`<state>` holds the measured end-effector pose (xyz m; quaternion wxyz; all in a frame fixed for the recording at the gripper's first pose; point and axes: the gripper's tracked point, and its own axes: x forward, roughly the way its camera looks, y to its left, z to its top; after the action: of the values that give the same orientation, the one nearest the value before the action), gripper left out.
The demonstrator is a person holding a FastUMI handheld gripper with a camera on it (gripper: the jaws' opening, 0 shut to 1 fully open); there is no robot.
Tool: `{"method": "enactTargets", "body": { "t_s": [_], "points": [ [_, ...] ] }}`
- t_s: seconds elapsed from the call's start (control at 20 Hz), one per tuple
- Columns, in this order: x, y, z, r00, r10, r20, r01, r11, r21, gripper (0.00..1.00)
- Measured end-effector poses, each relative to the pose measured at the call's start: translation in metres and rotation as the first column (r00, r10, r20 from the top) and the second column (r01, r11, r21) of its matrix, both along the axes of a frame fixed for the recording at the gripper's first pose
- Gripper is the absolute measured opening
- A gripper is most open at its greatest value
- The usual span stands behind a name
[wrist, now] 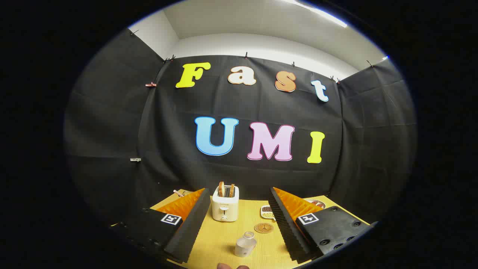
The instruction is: Take the bottle from table, then pour the juice into the cup, finally place the bottle on the coaster
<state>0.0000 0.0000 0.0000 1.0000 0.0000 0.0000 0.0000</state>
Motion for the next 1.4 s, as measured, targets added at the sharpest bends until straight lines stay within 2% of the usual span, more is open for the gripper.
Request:
{"method": "enactTargets", "body": {
  "t_s": [0.2,0.45,0.75,0.95,1.15,1.4],
  "points": [
    [0.001,0.003,-0.006,1.0,0.003,-0.019,-0.003,1.0,-0.023,0.96],
    [0.002,0.003,-0.006,0.999,-0.008,-0.032,0.008,1.0,0.002,0.97],
    [0.005,0.0,-0.029,0.997,-0.013,-0.081,0.015,1.0,0.022,0.96],
    [0.002,0.002,-0.025,1.0,0.009,-0.005,-0.008,0.999,0.042,0.96],
    [-0.008,-0.005,-0.063,1.0,-0.012,-0.008,0.012,0.995,0.095,0.97],
    [0.01,-0.019,-0.12,0.997,-0.062,-0.054,0.064,0.997,0.045,0.97]
  ]
}}
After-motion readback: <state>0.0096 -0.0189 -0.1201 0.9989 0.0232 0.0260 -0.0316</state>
